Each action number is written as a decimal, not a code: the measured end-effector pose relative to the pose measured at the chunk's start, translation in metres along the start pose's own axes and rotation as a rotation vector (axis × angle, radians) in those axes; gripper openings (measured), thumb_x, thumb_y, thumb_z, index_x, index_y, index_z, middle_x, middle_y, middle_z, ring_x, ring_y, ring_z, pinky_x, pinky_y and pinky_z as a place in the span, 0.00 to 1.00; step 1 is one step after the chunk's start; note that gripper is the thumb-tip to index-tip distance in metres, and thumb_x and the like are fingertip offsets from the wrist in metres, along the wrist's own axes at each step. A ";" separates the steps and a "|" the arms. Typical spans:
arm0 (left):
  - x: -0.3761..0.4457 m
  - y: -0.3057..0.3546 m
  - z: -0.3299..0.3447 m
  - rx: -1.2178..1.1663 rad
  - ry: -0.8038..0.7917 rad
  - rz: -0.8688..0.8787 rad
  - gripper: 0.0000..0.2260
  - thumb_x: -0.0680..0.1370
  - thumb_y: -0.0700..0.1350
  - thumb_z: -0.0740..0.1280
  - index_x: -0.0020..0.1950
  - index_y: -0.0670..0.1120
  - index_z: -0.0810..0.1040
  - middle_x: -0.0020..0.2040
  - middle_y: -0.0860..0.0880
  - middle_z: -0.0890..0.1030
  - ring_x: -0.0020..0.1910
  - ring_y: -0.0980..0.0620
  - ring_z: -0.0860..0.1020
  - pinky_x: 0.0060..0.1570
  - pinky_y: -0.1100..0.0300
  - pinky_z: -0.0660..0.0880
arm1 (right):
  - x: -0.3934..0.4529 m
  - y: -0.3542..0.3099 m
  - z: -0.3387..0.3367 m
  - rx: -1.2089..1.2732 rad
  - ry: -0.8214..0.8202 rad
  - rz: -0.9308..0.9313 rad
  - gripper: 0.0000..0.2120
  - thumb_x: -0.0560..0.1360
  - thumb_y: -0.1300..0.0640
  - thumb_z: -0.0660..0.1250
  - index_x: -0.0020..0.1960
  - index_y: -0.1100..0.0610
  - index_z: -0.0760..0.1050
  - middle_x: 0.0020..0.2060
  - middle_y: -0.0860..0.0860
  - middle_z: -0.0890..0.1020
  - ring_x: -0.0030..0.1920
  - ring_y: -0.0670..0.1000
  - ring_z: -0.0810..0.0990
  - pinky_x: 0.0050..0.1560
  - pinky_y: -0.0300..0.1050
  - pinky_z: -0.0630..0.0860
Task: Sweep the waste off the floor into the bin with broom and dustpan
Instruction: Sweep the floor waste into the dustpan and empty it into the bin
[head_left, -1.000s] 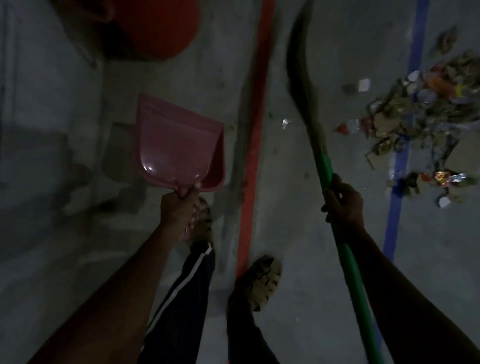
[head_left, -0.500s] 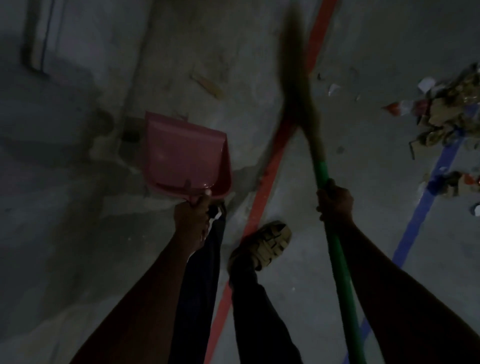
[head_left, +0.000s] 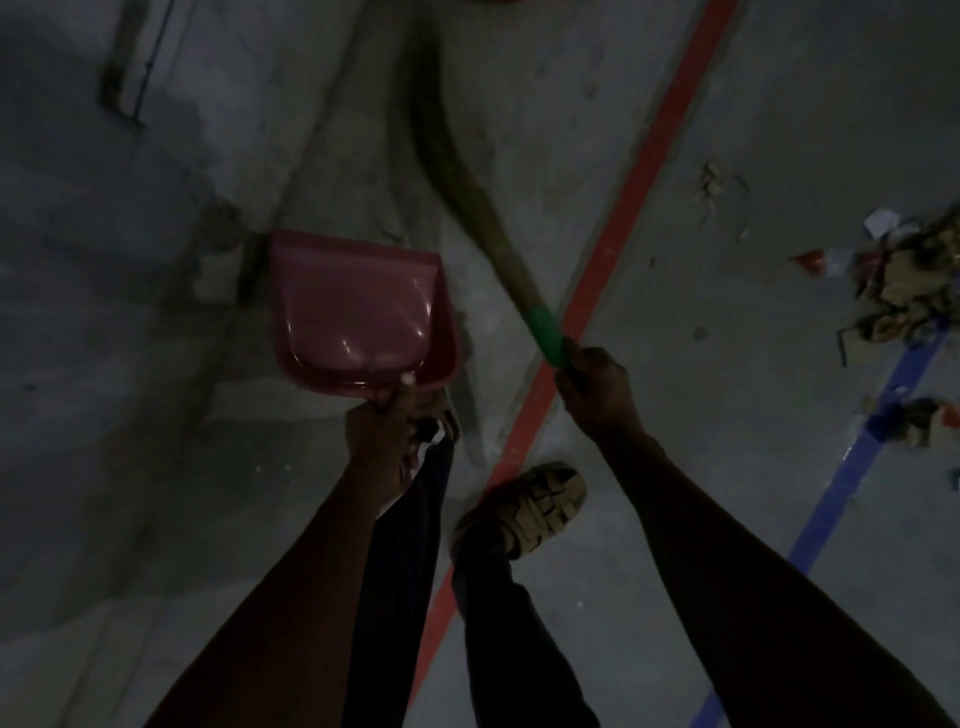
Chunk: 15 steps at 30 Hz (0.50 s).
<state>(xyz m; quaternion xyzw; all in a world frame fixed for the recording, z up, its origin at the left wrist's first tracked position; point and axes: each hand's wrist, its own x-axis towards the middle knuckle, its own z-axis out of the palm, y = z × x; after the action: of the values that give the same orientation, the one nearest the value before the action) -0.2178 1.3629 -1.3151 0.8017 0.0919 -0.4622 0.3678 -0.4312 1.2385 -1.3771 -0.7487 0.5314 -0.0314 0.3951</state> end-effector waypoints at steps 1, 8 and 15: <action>0.003 -0.001 -0.002 0.011 0.027 -0.003 0.25 0.79 0.55 0.70 0.24 0.48 0.72 0.20 0.52 0.70 0.16 0.57 0.63 0.22 0.66 0.61 | 0.007 -0.007 0.007 0.007 -0.036 -0.028 0.26 0.74 0.53 0.62 0.69 0.66 0.74 0.48 0.65 0.81 0.43 0.64 0.81 0.43 0.48 0.75; 0.015 -0.009 -0.013 -0.030 0.088 -0.072 0.21 0.77 0.54 0.74 0.33 0.45 0.70 0.21 0.51 0.70 0.18 0.56 0.66 0.20 0.67 0.63 | 0.026 0.015 0.019 -0.114 -0.135 0.294 0.18 0.78 0.53 0.65 0.66 0.57 0.75 0.51 0.61 0.81 0.49 0.63 0.81 0.41 0.44 0.71; 0.021 -0.008 -0.012 -0.030 0.038 -0.035 0.22 0.77 0.57 0.73 0.34 0.44 0.70 0.23 0.48 0.68 0.17 0.55 0.64 0.20 0.66 0.62 | -0.009 0.053 -0.022 -0.260 0.087 0.564 0.20 0.82 0.54 0.60 0.72 0.58 0.70 0.52 0.63 0.81 0.50 0.64 0.81 0.43 0.44 0.69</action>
<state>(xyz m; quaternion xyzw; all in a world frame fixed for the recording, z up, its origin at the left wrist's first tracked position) -0.2015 1.3726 -1.3324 0.8030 0.1201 -0.4516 0.3699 -0.4862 1.2270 -1.3917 -0.6142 0.7339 0.1158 0.2659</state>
